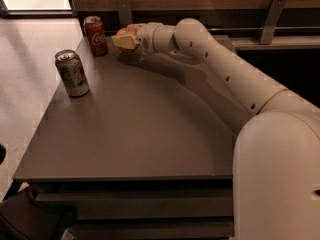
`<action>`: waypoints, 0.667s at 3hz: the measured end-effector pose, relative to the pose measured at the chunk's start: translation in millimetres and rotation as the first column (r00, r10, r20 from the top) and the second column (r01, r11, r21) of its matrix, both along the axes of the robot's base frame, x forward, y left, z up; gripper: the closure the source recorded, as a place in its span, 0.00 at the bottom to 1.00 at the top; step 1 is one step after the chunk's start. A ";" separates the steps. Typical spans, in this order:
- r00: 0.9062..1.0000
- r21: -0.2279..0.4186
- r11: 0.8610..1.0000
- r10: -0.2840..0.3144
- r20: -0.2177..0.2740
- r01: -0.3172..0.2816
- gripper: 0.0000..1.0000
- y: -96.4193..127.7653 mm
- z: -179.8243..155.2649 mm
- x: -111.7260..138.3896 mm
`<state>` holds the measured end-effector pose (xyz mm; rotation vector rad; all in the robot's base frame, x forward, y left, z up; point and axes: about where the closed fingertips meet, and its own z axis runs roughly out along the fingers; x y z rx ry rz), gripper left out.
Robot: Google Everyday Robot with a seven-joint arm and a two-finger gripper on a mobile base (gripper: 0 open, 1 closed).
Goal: Move apple near coke can
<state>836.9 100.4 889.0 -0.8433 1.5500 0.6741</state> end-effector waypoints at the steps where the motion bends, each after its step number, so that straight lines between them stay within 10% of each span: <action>1: 1.000 -0.037 0.999 0.021 0.013 -0.021 1.00 21.0 -9.0 -4.9; 2: 0.999 -0.089 0.995 0.035 0.008 -0.035 1.00 32.1 -16.4 -5.2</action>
Offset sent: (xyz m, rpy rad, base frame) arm -0.0029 0.0363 -0.0251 -0.1603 -0.0019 0.0410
